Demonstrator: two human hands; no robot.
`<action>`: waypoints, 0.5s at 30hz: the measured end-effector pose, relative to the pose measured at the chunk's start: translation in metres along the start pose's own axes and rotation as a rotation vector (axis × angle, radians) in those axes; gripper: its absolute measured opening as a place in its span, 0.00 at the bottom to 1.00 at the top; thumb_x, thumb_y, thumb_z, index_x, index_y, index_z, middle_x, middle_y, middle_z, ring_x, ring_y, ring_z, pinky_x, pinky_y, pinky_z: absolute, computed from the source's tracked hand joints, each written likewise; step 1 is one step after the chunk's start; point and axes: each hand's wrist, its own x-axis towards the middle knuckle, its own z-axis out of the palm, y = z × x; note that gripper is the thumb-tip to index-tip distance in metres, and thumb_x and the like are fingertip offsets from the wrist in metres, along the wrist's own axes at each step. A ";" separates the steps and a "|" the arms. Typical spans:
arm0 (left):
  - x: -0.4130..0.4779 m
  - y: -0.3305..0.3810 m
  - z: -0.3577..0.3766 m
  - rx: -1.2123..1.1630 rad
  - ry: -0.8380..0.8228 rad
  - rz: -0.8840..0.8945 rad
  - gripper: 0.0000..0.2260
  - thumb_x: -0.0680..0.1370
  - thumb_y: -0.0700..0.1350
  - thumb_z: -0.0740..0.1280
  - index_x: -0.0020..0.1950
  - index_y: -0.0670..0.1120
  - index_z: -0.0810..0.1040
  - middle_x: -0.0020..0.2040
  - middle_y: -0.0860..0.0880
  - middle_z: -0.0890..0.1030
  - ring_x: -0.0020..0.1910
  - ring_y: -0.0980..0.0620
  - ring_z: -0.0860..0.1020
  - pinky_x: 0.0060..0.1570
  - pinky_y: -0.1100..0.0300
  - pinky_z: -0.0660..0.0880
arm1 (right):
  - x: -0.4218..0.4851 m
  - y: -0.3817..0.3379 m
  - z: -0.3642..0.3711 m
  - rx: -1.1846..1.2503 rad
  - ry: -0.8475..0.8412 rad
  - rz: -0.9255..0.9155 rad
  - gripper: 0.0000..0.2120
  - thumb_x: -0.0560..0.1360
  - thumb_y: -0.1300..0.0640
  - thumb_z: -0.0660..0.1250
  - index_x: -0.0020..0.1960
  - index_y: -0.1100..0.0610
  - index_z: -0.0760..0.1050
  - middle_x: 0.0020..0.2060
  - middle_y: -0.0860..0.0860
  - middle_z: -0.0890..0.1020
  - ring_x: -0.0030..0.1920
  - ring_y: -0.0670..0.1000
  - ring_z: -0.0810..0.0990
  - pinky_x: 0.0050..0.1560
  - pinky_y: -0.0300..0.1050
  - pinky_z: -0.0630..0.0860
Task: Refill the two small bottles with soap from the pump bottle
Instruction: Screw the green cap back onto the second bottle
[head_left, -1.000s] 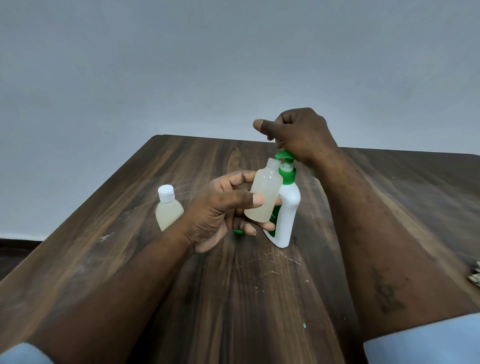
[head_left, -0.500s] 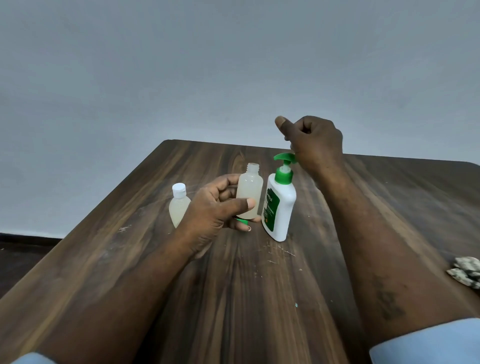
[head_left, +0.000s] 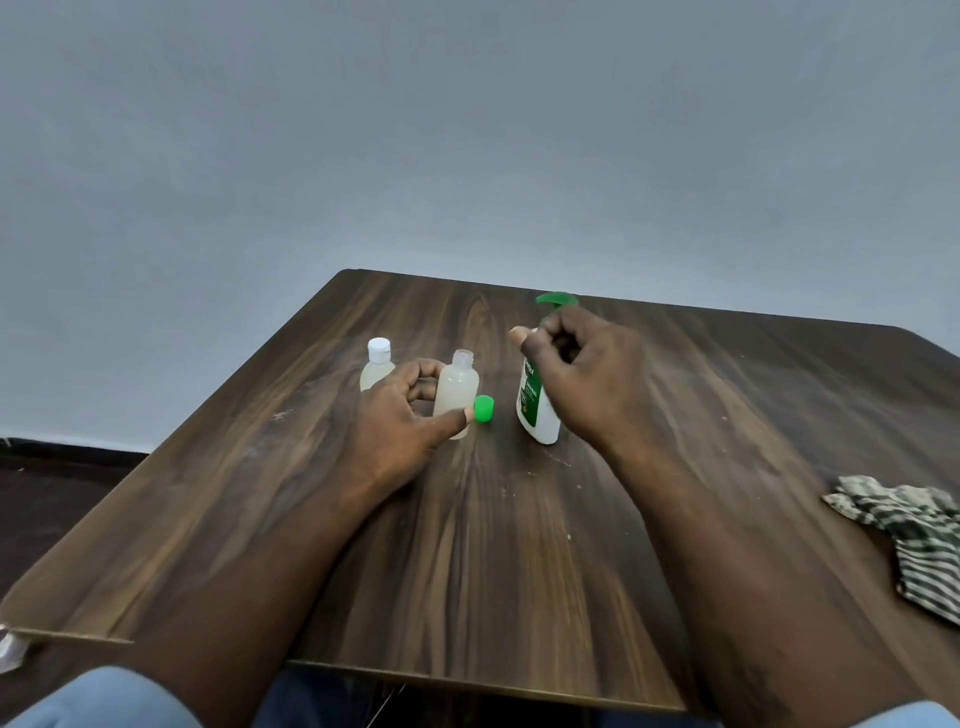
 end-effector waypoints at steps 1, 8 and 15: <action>-0.002 -0.002 0.000 -0.002 -0.003 -0.015 0.18 0.69 0.41 0.79 0.56 0.51 0.79 0.46 0.52 0.86 0.40 0.56 0.84 0.34 0.62 0.78 | -0.005 0.000 0.004 -0.007 -0.022 -0.005 0.15 0.76 0.43 0.74 0.37 0.51 0.76 0.29 0.44 0.79 0.31 0.44 0.76 0.34 0.44 0.73; -0.009 -0.012 -0.002 0.074 0.019 -0.055 0.16 0.69 0.37 0.77 0.51 0.51 0.77 0.43 0.52 0.86 0.31 0.48 0.84 0.32 0.55 0.79 | -0.031 0.000 0.024 -0.144 -0.153 -0.016 0.12 0.77 0.45 0.74 0.40 0.50 0.78 0.31 0.42 0.77 0.35 0.42 0.76 0.33 0.31 0.66; -0.006 -0.024 0.000 0.270 0.011 -0.040 0.22 0.62 0.51 0.74 0.55 0.60 0.74 0.47 0.57 0.85 0.38 0.56 0.84 0.43 0.48 0.83 | -0.032 0.005 0.050 -0.365 -0.349 -0.040 0.14 0.80 0.50 0.69 0.64 0.52 0.80 0.59 0.50 0.84 0.57 0.54 0.82 0.52 0.47 0.76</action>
